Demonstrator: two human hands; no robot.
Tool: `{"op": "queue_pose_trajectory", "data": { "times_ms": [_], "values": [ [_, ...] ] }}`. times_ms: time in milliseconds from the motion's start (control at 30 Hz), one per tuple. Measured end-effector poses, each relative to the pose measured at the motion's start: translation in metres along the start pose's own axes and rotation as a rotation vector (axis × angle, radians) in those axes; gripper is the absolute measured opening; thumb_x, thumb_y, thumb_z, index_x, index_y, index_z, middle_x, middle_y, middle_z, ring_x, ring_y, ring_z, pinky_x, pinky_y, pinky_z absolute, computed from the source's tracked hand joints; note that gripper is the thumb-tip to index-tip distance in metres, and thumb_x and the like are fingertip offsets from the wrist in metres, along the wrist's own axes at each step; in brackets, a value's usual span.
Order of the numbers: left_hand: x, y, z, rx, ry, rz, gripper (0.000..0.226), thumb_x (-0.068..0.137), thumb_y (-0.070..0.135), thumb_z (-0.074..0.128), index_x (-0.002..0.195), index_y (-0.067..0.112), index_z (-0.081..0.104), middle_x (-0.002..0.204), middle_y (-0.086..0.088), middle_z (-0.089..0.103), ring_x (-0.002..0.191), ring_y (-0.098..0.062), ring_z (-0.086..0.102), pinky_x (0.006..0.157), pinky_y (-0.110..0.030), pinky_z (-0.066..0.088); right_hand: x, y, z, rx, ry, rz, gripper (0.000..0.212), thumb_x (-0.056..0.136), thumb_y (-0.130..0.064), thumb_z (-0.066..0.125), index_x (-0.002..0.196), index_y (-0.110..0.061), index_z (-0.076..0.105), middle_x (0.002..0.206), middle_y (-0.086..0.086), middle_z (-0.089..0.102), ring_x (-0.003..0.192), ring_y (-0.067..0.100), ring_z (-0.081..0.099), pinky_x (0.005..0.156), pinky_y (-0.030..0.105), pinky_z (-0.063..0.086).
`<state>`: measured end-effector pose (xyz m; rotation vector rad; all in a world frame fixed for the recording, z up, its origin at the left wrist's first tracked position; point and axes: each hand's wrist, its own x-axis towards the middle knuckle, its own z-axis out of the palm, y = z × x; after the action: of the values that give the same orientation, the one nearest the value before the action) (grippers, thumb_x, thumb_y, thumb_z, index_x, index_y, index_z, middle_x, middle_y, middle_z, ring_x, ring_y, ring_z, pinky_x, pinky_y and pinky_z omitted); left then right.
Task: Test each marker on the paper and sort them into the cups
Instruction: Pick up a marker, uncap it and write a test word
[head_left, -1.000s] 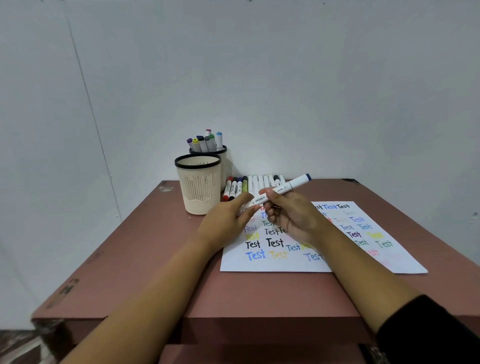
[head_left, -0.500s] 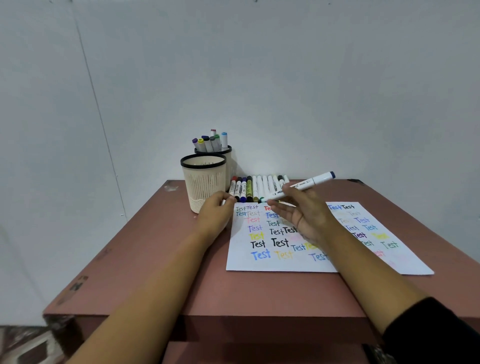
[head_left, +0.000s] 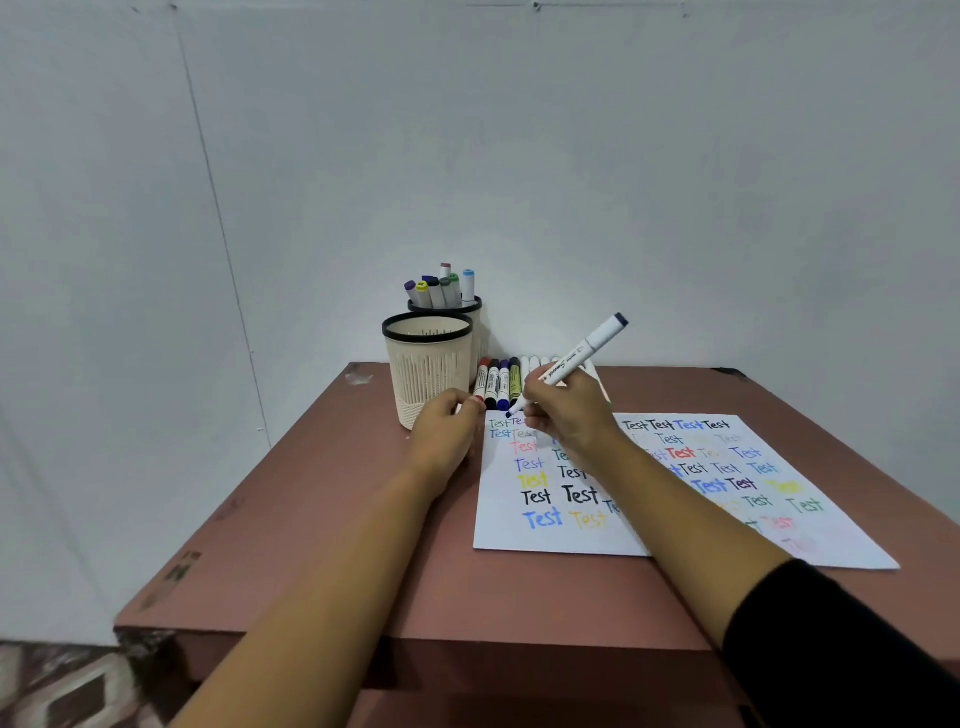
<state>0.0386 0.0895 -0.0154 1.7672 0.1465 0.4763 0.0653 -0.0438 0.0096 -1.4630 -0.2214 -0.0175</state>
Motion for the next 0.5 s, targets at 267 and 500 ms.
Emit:
{"op": "queue_pose_trajectory", "data": {
  "times_ms": [267,500],
  "values": [
    [0.002,-0.002,-0.001,-0.015,0.018,0.007,0.015,0.091,0.011,0.046,0.087,0.005,0.06,0.058,-0.003,0.05,0.05,-0.015,0.044,0.052,-0.026,0.039,-0.001,0.026,0.009,-0.089,0.066,0.017,0.012,0.083,-0.004,0.062,0.073,-0.006,0.057,0.061,0.007,0.058,0.048,0.012,0.057,0.054,0.027,0.053],
    [0.005,-0.005,-0.001,-0.084,0.03,-0.015,0.017,0.09,0.011,0.048,0.077,0.01,0.06,0.052,-0.001,0.049,0.045,-0.014,0.042,0.053,-0.028,0.036,0.003,0.029,0.01,-0.117,0.059,0.012,0.011,0.081,-0.001,0.065,0.072,-0.006,0.061,0.067,0.01,0.063,0.06,0.02,0.065,0.066,0.032,0.058]
  ]
}}
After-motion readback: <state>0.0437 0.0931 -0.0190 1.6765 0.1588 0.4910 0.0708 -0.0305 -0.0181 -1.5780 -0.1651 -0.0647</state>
